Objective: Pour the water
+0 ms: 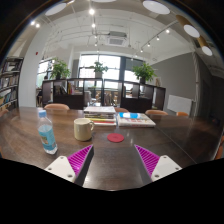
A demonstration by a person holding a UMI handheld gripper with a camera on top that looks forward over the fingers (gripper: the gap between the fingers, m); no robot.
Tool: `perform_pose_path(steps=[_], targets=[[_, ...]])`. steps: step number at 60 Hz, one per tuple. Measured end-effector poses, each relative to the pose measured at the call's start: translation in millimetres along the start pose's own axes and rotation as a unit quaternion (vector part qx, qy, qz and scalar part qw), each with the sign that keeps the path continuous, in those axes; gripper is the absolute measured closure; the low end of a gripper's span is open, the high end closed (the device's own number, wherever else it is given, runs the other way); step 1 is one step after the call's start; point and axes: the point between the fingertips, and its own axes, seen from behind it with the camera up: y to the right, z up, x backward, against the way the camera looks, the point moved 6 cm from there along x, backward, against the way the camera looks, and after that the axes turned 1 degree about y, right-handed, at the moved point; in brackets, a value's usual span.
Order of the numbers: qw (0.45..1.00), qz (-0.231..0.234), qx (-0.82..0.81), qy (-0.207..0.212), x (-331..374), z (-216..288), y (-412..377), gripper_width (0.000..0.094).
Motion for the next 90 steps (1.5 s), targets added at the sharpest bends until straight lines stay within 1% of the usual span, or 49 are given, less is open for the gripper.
perform_pose_path(steps=[8,9,15,24,29,32,41,46,49,53,54,57,60,63,68,69,71,74,84,90], targets=[[0.999,0.046,0.017,0.003,6.4,-5.4,-41.6,0.0116],[0.999,0.050,0.019,0.005,4.3,0.3,-38.8,0.0110],[0.996,0.085,0.014,0.011,8.4,-16.2,-103.7,0.0115],[0.992,0.124,-0.007,0.022,-1.6,-20.7,-181.9,0.0116],[0.991,0.129,-0.017,0.037,-19.0,-15.4,-218.3,0.0116],[0.990,0.131,-0.018,0.039,-30.7,-13.9,-231.5,0.0116],[0.989,0.138,-0.019,0.042,-62.5,-6.0,-252.1,0.0117],[0.988,0.146,-0.023,0.052,-76.5,0.0,-261.4,0.0133],[0.986,0.155,-0.028,0.060,-83.4,2.2,-266.9,0.0158],[0.985,0.162,-0.029,0.056,-92.7,1.6,-271.2,0.0200],[0.985,0.159,-0.028,0.058,-94.6,2.6,-270.7,0.0221],[0.987,0.147,-0.020,0.062,-100.3,4.2,-268.1,0.0324],[0.989,0.134,-0.012,0.065,-102.0,5.1,-267.5,0.0475],[0.988,0.141,-0.011,0.066,-101.4,4.4,-269.9,0.0498],[0.986,0.153,-0.018,0.067,-103.1,5.9,-268.7,0.0585],[0.985,0.155,-0.017,0.069,-102.3,5.6,-268.9,0.0586],[0.985,0.156,-0.014,0.074,-101.2,6.7,-269.0,0.0629],[0.985,0.154,-0.016,0.077,-100.1,7.0,-267.1,0.0652],[0.986,0.146,-0.022,0.074,-102.6,6.8,-266.7,0.0653],[0.986,0.146,-0.048,0.070,-118.6,11.5,-270.6,0.0653]])
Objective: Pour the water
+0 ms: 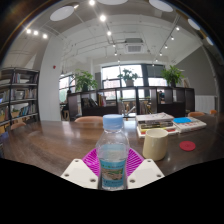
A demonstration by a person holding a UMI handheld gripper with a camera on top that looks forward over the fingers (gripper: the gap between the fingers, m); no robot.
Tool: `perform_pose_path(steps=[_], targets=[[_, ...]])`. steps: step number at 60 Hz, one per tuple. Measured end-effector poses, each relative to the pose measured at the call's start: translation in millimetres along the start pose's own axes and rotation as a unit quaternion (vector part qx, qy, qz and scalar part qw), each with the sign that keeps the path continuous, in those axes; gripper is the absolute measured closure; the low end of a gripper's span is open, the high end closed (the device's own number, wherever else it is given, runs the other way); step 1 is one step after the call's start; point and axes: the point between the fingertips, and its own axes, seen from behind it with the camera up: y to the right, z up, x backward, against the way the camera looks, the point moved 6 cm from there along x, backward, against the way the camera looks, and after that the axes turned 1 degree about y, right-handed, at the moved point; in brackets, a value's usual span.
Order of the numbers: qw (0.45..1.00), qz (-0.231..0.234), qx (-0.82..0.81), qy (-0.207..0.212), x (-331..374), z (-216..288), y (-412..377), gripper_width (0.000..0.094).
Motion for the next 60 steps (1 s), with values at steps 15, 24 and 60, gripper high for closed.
perform_pose_path(steps=[15,24,60], targets=[[0.961,0.037,-0.271,0.027,-50.1,53.5,-2.9,0.0653],[0.870,0.057,-0.485,0.067,-78.6,76.8,19.2,0.0649],[0.413,0.083,-0.889,0.181,-86.2,122.9,83.1,0.0632]])
